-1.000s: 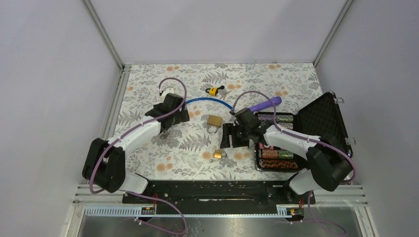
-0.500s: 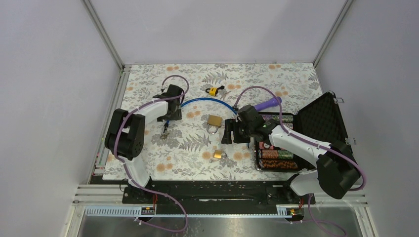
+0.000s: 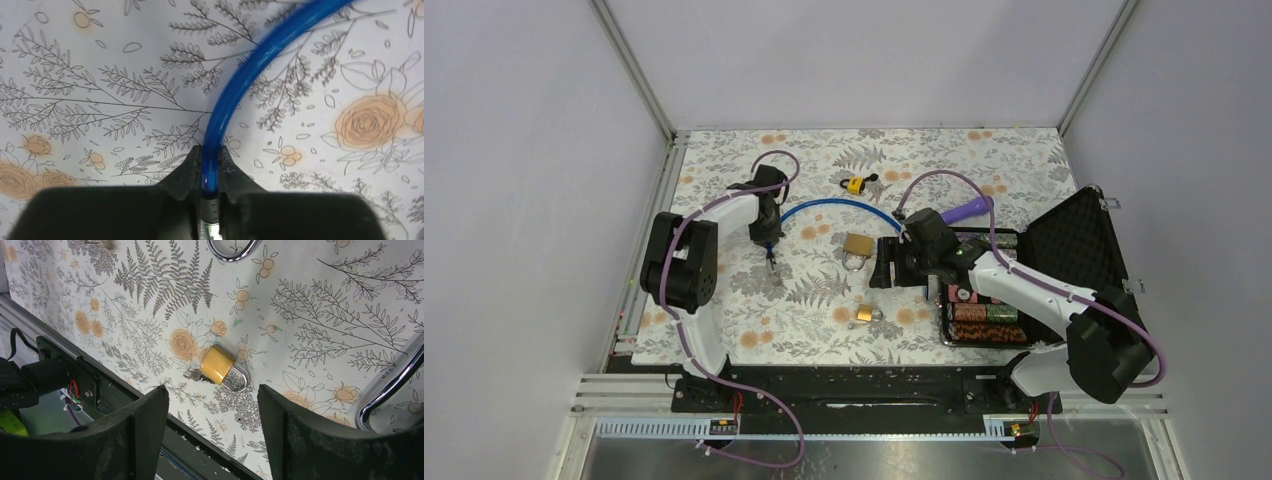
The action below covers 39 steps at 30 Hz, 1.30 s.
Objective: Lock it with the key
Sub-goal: Pick up the lock from the center of the board.
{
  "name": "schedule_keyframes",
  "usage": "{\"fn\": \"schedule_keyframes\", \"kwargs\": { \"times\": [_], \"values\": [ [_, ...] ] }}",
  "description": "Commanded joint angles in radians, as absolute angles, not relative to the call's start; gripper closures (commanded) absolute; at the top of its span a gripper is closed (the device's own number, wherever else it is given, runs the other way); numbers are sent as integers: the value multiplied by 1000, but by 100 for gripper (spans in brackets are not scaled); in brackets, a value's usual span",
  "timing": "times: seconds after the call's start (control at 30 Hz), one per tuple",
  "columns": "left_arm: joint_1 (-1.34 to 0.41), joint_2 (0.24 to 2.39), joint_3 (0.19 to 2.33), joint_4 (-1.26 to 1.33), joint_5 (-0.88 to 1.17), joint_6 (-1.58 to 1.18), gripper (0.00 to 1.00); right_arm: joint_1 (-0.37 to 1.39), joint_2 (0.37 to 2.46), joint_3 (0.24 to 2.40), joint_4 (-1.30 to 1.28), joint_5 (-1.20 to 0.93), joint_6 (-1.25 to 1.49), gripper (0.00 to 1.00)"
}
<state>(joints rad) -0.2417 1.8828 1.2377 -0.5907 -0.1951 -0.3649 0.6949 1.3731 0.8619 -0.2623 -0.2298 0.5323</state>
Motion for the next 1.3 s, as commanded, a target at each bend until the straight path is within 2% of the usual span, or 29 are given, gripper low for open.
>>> {"fn": "schedule_keyframes", "kwargs": {
  "times": [0.0, 0.17, 0.4, 0.6, 0.67, 0.77, 0.87, 1.27],
  "values": [
    [-246, 1892, 1252, -643, -159, -360, 100, 694, 1346, 907, -274, -248, 541, 28],
    [-270, 1823, 1265, -665, -216, -321, 100, 695, 1356, 923, -274, -248, 521, 29],
    [-403, 1671, 1314, -739, -366, -259, 100, 695, 1355, 1013, -309, -183, 450, 28],
    [-522, 1543, 1306, -757, -495, -235, 100, 694, 1305, 1046, -279, -46, 417, 28],
    [-555, 1499, 1296, -754, -531, -229, 100, 695, 1253, 989, -191, 29, 419, 28],
    [-601, 1429, 1293, -755, -549, -227, 100, 694, 1161, 843, 69, 126, 401, 28],
    [-634, 1364, 1289, -755, -540, -230, 100, 693, 1121, 748, 300, 154, 343, 26],
    [-698, 1236, 1289, -756, -425, -234, 100, 693, 1343, 839, 470, 62, 126, 26]
  ]
}}
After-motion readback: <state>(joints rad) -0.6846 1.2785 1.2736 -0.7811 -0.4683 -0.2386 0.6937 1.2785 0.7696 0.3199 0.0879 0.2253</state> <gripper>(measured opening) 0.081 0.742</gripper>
